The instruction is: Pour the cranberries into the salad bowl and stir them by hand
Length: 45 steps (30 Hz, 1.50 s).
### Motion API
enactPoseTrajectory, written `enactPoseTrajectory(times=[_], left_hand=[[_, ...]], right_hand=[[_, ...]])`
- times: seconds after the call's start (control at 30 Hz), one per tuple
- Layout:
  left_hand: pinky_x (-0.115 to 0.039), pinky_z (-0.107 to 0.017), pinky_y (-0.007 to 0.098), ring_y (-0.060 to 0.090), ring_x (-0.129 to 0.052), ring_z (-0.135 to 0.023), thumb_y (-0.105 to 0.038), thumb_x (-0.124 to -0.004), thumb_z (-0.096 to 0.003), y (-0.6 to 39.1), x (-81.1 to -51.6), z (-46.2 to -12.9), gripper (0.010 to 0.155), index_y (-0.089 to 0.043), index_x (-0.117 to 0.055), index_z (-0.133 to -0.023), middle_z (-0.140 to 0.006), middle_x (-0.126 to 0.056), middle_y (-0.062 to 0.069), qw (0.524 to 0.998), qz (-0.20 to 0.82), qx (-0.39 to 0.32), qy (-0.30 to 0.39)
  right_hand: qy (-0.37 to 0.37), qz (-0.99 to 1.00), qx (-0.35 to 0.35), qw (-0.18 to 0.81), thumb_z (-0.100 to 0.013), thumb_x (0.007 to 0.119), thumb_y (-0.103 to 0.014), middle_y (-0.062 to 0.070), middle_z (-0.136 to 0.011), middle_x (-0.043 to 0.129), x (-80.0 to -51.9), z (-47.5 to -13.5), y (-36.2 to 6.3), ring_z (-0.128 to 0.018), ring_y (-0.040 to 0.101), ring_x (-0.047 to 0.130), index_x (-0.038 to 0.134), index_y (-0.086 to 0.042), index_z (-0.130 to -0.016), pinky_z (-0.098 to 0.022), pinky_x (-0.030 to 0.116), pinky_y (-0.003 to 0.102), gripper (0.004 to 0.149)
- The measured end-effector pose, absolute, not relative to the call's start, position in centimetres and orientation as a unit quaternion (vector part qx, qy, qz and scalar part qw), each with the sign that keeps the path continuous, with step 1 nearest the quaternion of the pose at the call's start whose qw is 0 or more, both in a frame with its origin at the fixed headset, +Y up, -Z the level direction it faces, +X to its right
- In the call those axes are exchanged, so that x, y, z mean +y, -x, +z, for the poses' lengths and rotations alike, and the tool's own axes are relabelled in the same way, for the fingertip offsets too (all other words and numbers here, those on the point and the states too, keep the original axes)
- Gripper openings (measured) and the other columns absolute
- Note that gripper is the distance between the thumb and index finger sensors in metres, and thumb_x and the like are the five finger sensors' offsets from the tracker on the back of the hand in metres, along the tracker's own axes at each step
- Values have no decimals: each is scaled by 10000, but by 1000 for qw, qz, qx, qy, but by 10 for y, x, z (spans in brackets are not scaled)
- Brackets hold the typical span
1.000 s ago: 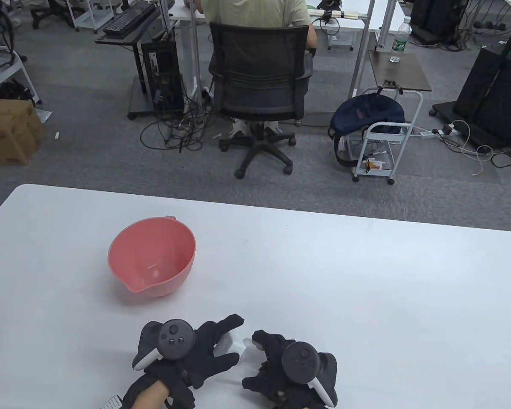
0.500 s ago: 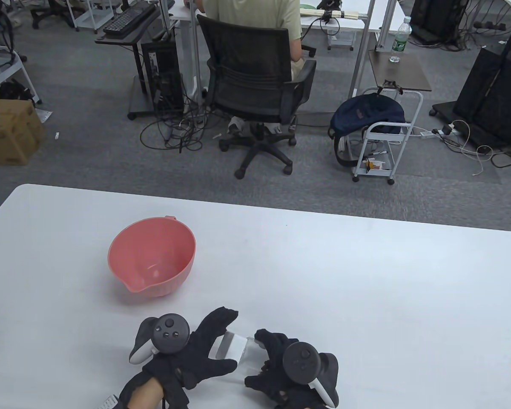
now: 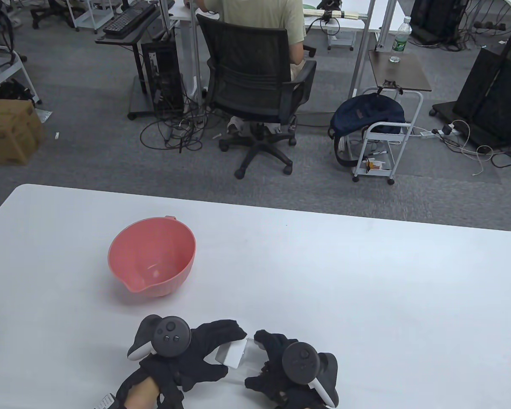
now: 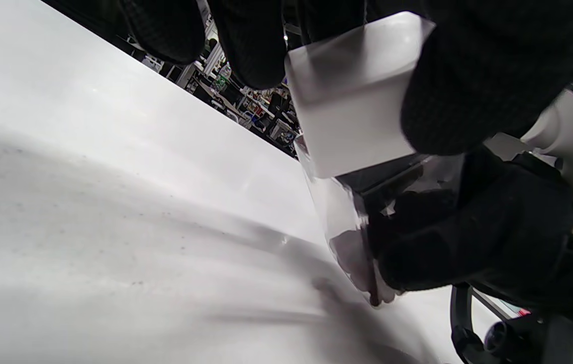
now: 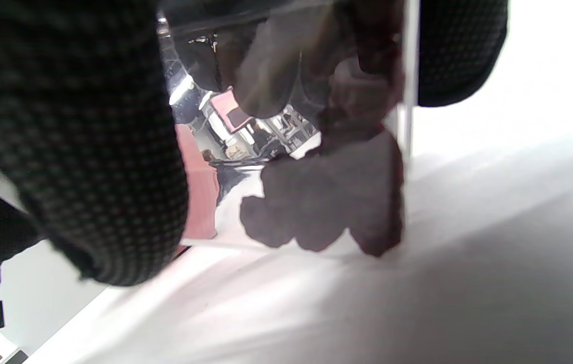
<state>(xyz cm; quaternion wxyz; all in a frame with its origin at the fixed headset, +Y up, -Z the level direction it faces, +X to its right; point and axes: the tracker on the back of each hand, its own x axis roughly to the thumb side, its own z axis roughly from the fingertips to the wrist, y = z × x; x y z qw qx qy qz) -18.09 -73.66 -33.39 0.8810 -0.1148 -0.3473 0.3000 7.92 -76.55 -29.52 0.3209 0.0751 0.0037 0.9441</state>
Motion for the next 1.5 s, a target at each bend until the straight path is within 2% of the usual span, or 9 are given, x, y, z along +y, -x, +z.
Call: enactPoseTrajectory(times=[0.17, 0.3, 0.5, 0.7, 0.93, 1.23, 1.5], left_hand=[[-629, -797, 532, 242, -787, -1066, -675, -968, -415, 184, -737, -335, 857, -708, -376, -1034, -1192, -640, -107, 888, 311, -322, 100], [-707, -749, 481, 201, -907, -941, -775, -919, -383, 188, -738, -336, 870, -647, -402, -1070, -1125, -732, -66, 896, 332, -286, 71], [-757, -707, 452, 181, -979, -831, -830, -901, -361, 198, -732, -336, 886, -587, -461, -1091, -1063, -815, -49, 897, 363, -248, 49], [-694, -747, 501, 221, -895, -924, -756, -977, -357, 220, -724, -341, 843, -578, -559, -1066, -1120, -768, -85, 920, 321, -220, 41], [-621, -793, 533, 242, -759, -1053, -616, -1059, -368, 233, -732, -350, 831, -630, -562, -1034, -1182, -676, -193, 936, 222, -237, 135], [-600, -808, 529, 226, -711, -1099, -551, -1086, -366, 236, -747, -357, 828, -651, -576, -1011, -1188, -651, -252, 953, 106, -209, 192], [-594, -813, 522, 212, -677, -1125, -526, -1086, -374, 232, -758, -359, 826, -660, -570, -1005, -1192, -634, -274, 953, 70, -198, 217]], right_hand=[[-77, 945, 0, 319, -185, 1134, -523, -64, -984, 756, -765, -295, -77, -859, 251, 745, 595, -377, -987, -480, 840, 491, 977], [-71, 944, -8, 323, -188, 1131, -528, -61, -985, 754, -765, -295, -77, -856, 251, 747, 592, -373, -988, -475, 843, 489, 977], [-66, 943, -15, 325, -192, 1127, -532, -61, -987, 751, -764, -295, -80, -857, 252, 747, 588, -372, -990, -477, 841, 490, 976], [-50, 935, -20, 351, -193, 1126, -532, -61, -988, 750, -763, -297, -87, -859, 254, 746, 586, -376, -989, -478, 842, 490, 974], [-24, 902, -26, 430, -205, 1120, -532, -61, -997, 738, -761, -297, -100, -869, 265, 755, 573, -381, -992, -488, 845, 492, 969], [21, 849, -42, 526, -210, 1117, -539, -72, -1001, 720, -765, -300, -122, -874, 258, 744, 555, -416, -984, -497, 843, 478, 964], [31, 804, -63, 590, -224, 1109, -548, -76, -1003, 704, -763, -302, -130, -879, 251, 731, 535, -420, -987, -503, 837, 473, 964]])
